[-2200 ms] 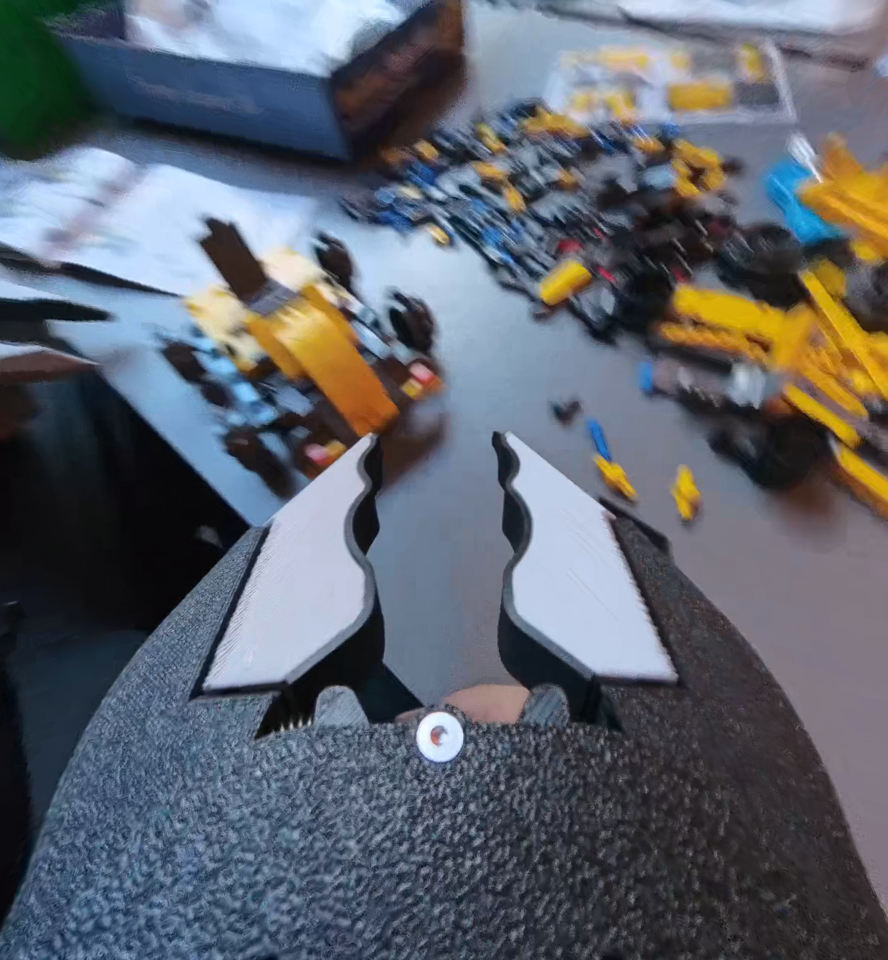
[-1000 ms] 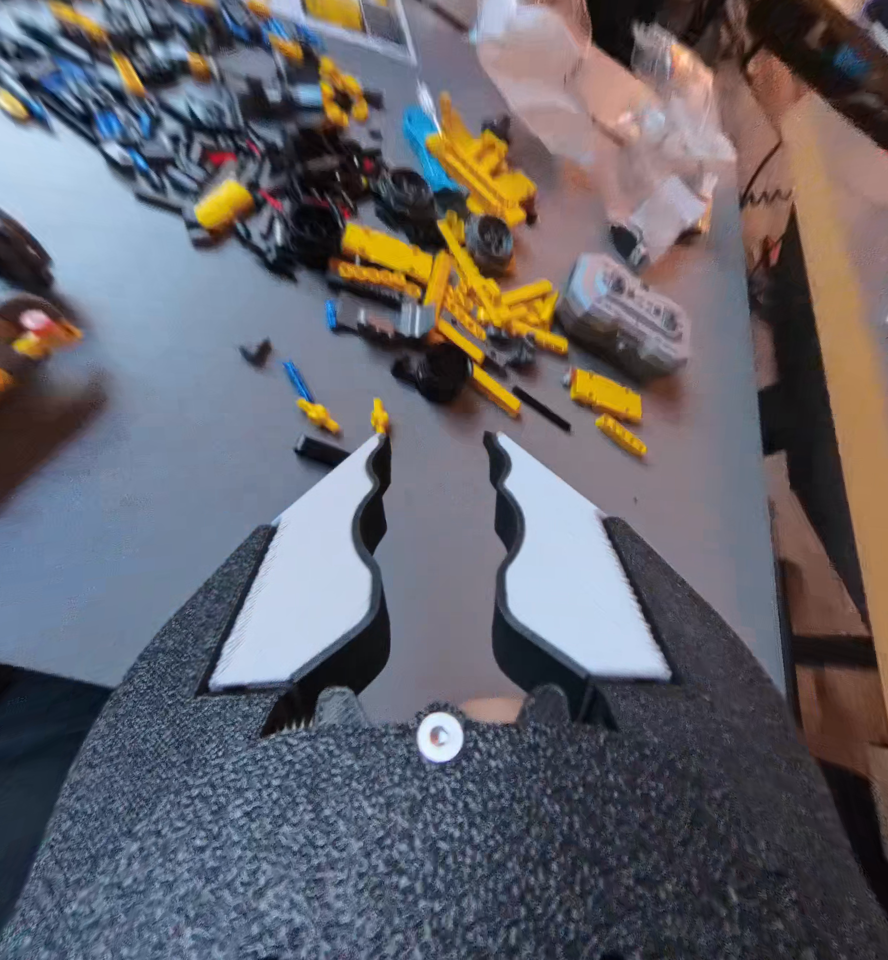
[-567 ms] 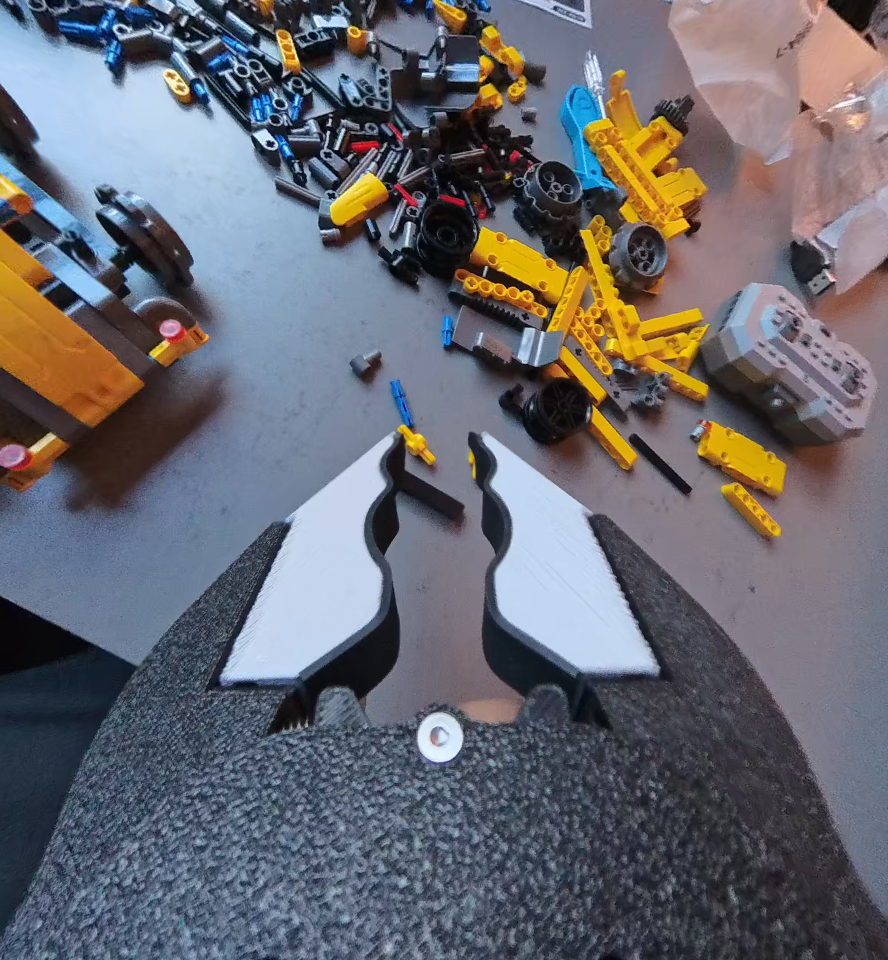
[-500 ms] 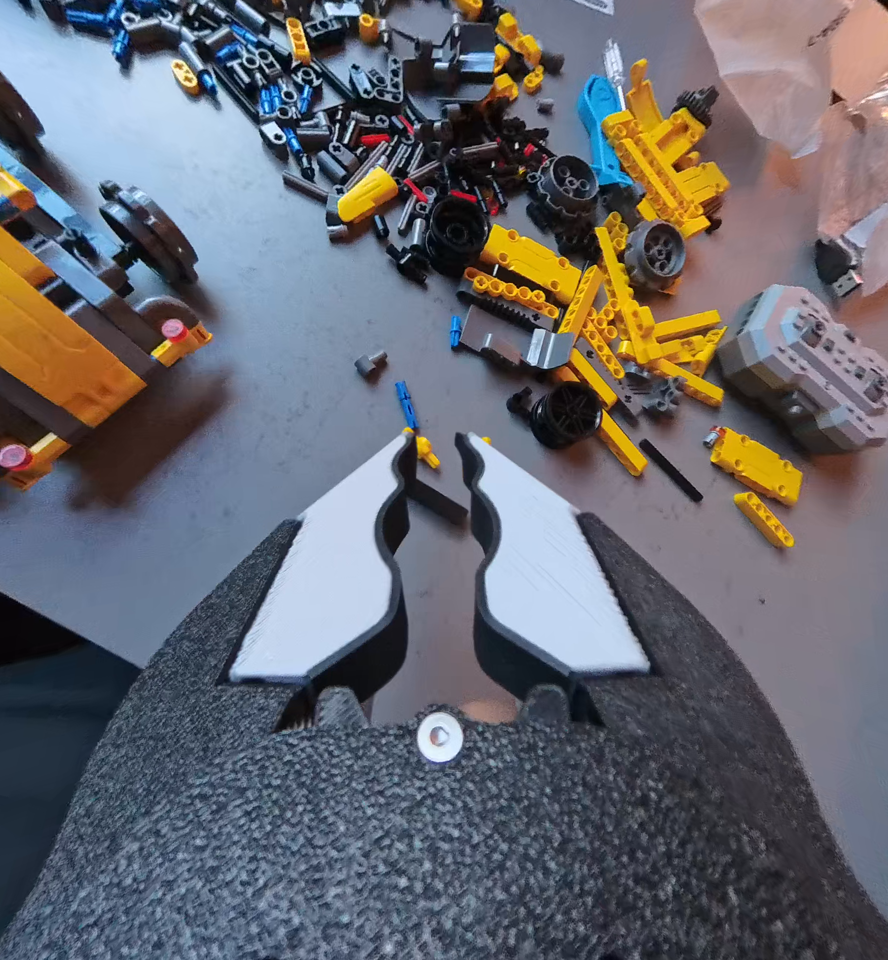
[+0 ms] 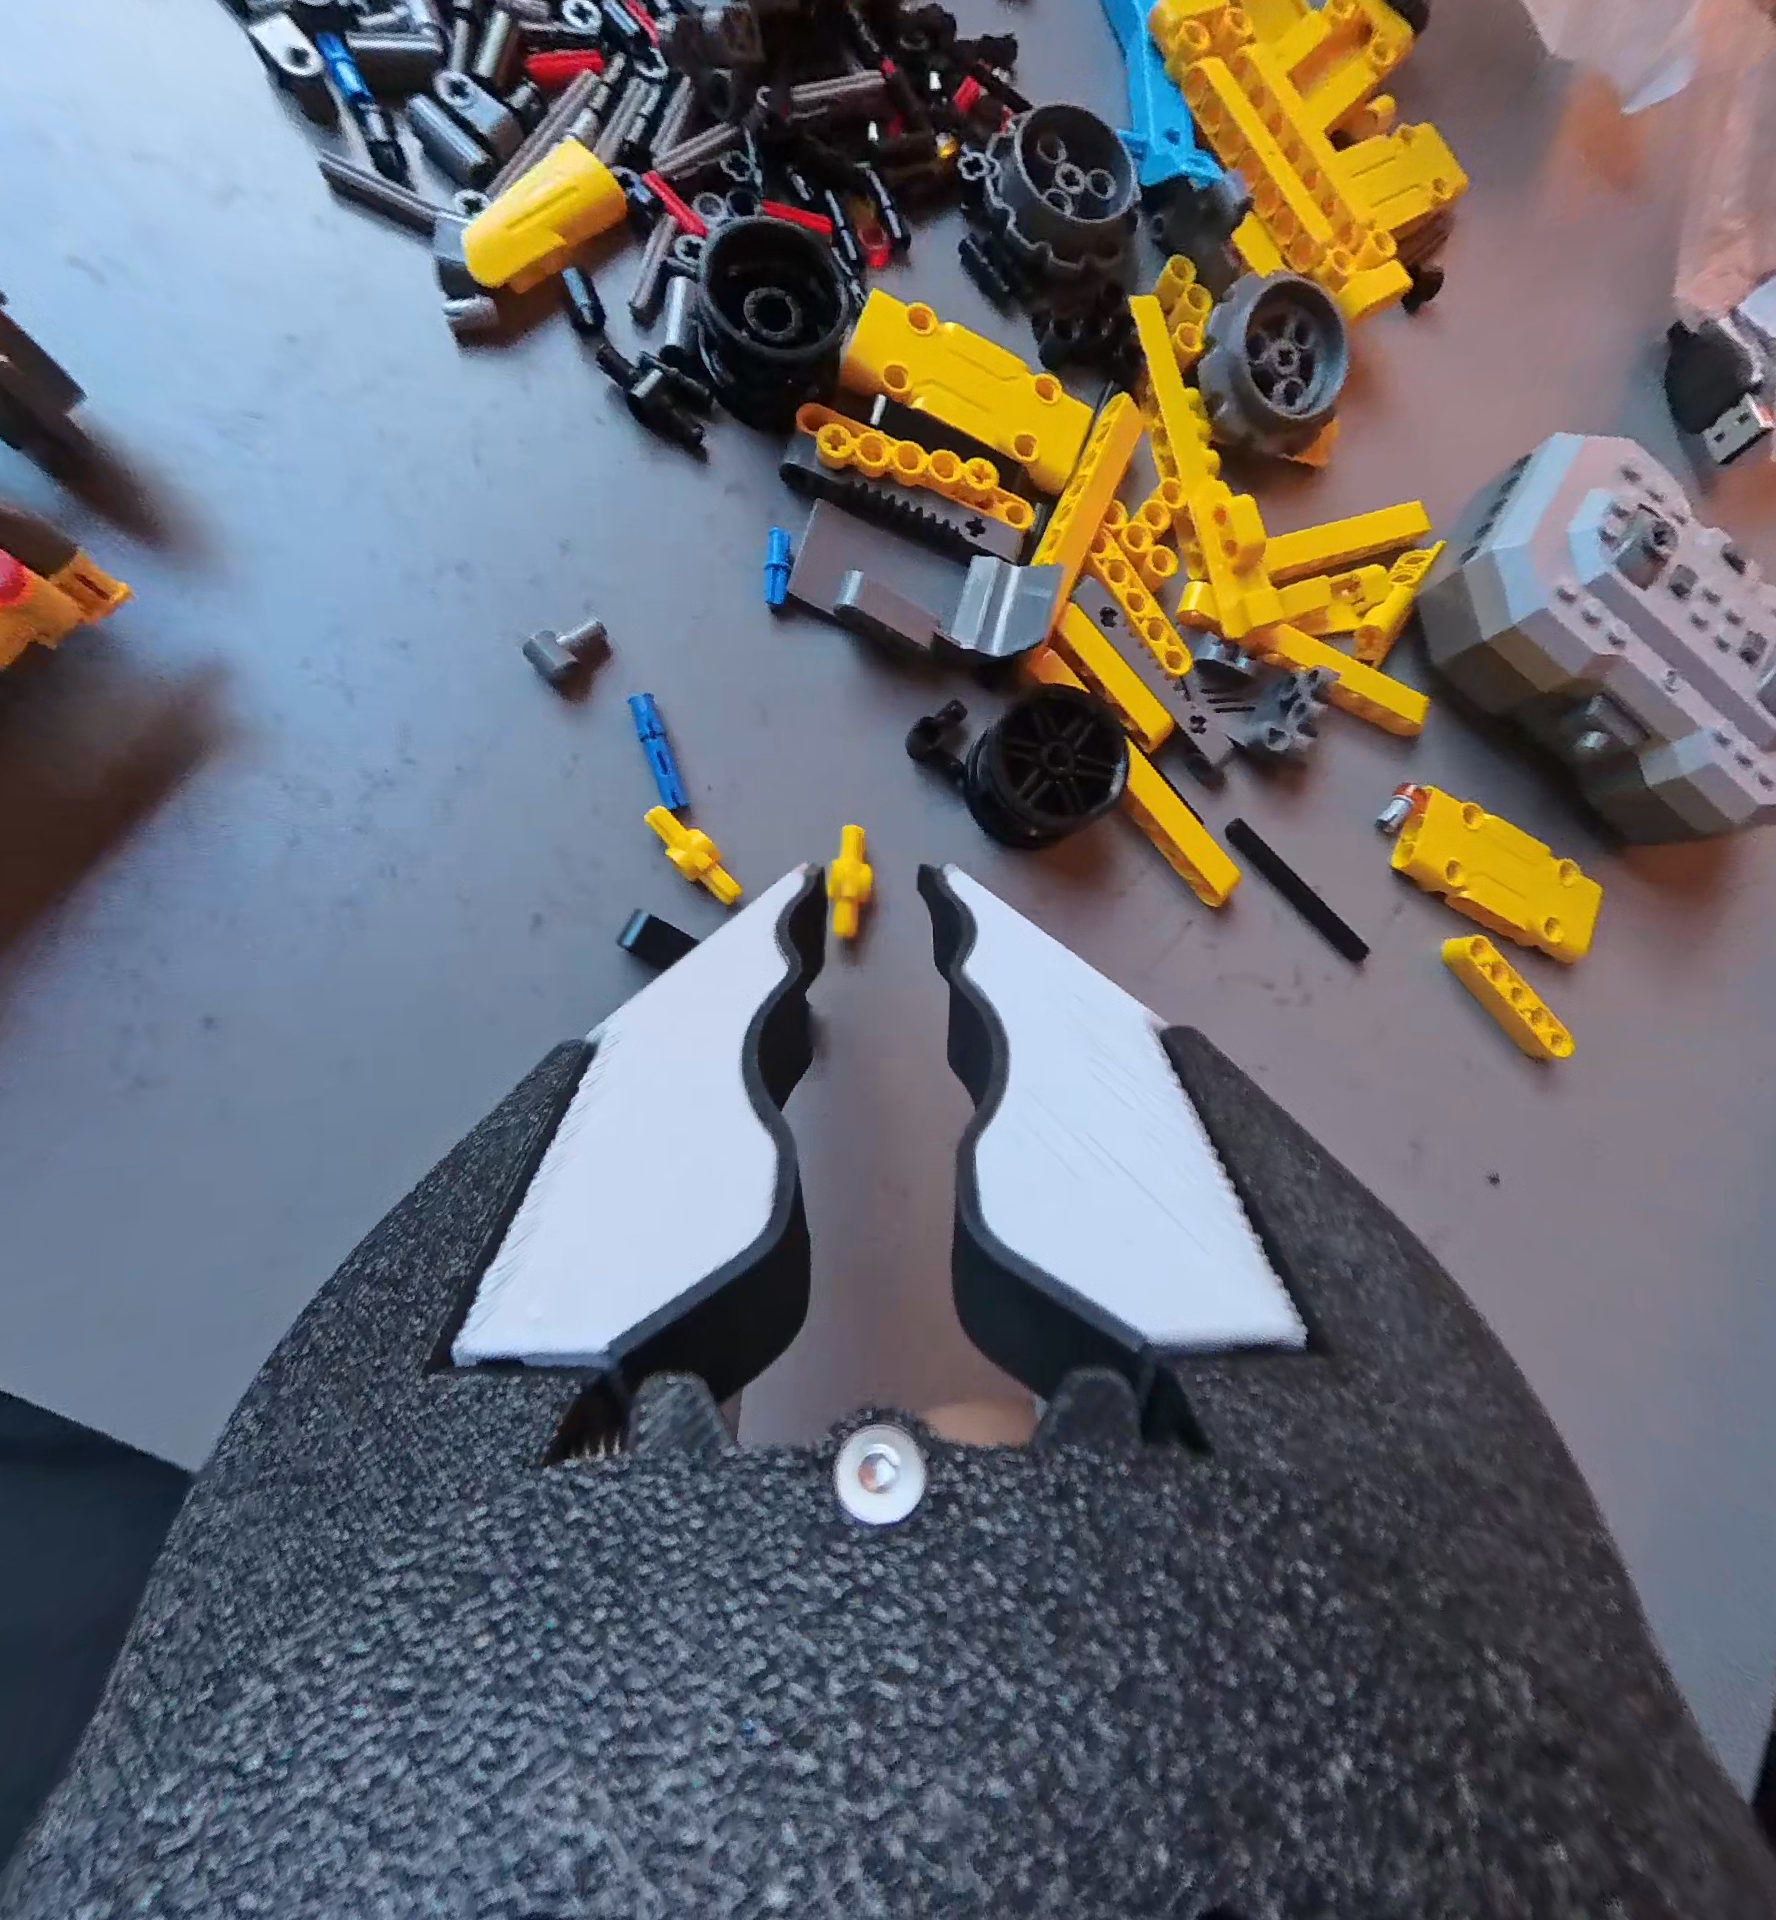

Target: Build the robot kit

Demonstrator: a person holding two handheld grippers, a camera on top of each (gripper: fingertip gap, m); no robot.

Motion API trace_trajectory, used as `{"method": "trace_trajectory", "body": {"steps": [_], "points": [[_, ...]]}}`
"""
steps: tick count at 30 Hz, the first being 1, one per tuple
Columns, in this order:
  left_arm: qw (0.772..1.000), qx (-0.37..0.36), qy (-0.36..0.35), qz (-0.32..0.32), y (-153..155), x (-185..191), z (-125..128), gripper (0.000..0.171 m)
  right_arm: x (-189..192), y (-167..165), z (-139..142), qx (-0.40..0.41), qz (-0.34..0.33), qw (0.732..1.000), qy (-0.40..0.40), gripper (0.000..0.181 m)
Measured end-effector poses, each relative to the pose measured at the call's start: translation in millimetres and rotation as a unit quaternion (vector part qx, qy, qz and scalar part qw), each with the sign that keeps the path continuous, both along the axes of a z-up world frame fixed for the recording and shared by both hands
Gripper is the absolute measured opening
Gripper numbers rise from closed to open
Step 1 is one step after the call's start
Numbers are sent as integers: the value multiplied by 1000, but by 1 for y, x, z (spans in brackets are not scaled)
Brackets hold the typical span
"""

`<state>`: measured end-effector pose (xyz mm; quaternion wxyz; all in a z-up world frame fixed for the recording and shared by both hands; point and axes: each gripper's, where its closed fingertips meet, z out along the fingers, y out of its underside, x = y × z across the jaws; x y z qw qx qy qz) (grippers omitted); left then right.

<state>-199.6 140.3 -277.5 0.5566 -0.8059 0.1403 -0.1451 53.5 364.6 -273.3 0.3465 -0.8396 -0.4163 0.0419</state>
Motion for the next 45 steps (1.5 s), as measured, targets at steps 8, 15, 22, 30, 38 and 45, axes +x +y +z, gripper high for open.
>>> {"method": "trace_trajectory", "body": {"steps": [8,15,22,30,38,45], "points": [[1000,-4,-2,-1,1,1,-2,37,-17,-23,5,2,44,999,32,22],[1000,-6,-2,-5,2,2,-3,37,-21,-46,-7,-52,93,993,57,23],[1000,-7,3,-7,2,4,-4,37,-27,-55,-10,-59,109,991,59,23],[1000,-8,2,-8,2,4,-5,37,-11,-50,0,-46,137,989,34,21],[1000,-7,3,-9,4,7,-5,37,2,-37,-6,-55,183,982,-16,21],[1000,-4,10,-10,5,9,-6,36,4,-30,-17,-83,214,973,-16,18]]}}
